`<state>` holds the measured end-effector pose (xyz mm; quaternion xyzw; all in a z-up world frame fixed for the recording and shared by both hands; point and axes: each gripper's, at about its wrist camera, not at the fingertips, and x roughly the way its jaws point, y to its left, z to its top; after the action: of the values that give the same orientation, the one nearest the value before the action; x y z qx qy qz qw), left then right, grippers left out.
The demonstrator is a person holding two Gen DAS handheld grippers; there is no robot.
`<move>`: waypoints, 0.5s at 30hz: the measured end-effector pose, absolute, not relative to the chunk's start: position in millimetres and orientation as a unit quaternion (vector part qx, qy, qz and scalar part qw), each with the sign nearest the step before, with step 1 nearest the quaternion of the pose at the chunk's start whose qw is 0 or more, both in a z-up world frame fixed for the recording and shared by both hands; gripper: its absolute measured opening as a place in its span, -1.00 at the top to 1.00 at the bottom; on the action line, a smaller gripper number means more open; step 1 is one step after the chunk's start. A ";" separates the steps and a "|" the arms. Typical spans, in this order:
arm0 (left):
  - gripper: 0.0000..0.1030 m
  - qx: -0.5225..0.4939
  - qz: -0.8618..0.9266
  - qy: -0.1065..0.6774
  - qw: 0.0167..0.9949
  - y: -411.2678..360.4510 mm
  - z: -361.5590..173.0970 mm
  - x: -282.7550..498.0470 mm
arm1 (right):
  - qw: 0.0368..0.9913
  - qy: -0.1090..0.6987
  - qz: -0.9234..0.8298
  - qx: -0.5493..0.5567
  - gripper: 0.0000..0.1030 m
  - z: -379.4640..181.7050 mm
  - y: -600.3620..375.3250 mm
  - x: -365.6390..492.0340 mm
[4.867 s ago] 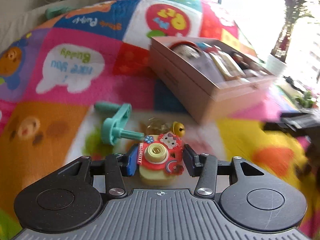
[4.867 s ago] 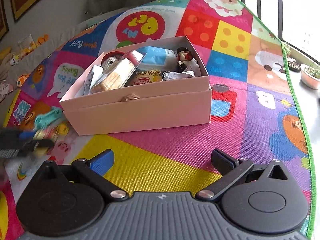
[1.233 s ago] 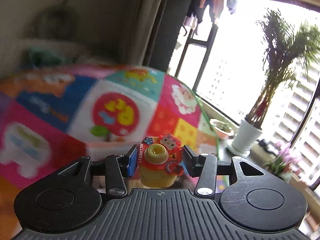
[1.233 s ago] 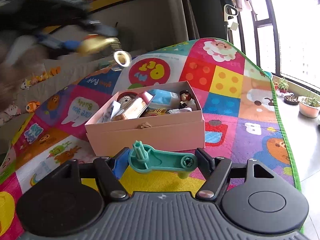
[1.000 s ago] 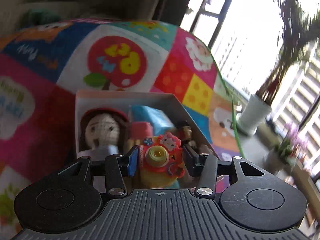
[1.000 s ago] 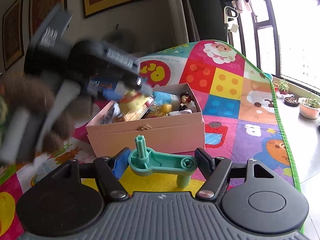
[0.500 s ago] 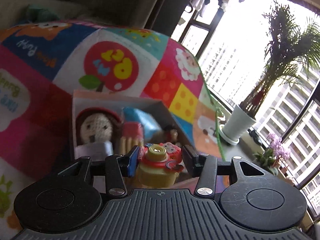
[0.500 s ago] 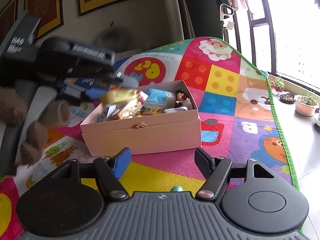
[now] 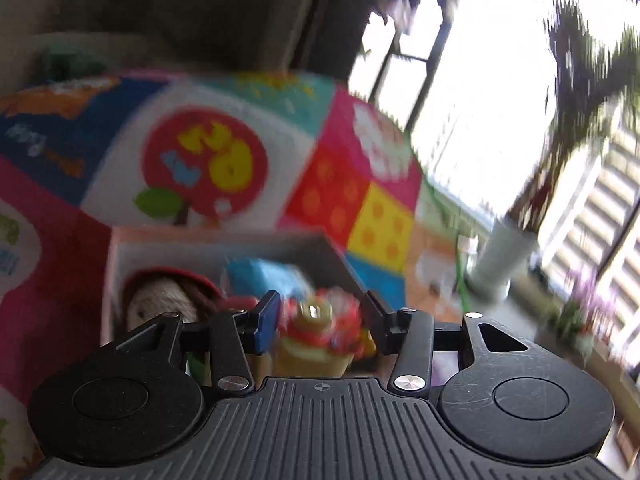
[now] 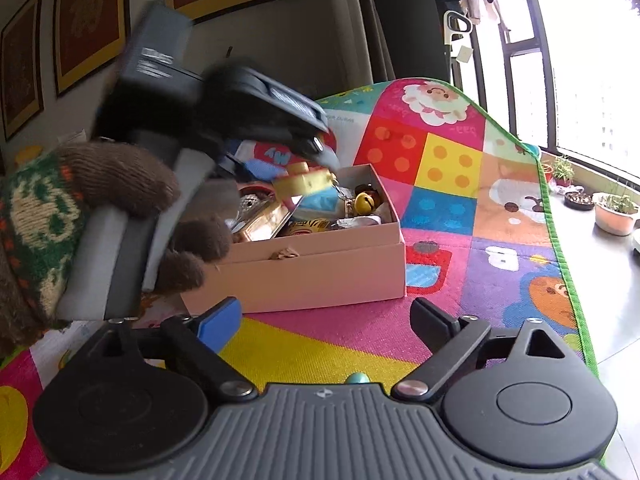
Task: Organize objects
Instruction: 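Lower the lens toy into the box with the left tool while the right tool carries the crank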
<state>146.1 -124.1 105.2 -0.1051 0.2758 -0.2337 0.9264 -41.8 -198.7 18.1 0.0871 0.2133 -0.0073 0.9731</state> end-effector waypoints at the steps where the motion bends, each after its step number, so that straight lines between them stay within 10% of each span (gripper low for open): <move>1: 0.03 -0.108 -0.235 0.263 0.930 -120.3 108.3 144.8 | 0.973 0.214 -0.006 0.086 -0.82 18.0 -198.2 -41.6; 5: 0.13 0.024 -0.267 0.332 0.905 -153.8 97.2 148.7 | 0.970 0.229 -0.004 0.080 -0.88 17.2 -195.4 -37.4; 15: 0.13 -0.111 -0.246 0.241 0.932 -47.6 88.8 83.5 | 0.956 0.287 0.025 0.061 -0.88 15.8 -195.6 -64.5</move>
<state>83.5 -47.6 88.8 -0.1109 0.2411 -0.2455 0.9324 -64.5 -195.6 15.8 0.0606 0.2868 0.0248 0.9558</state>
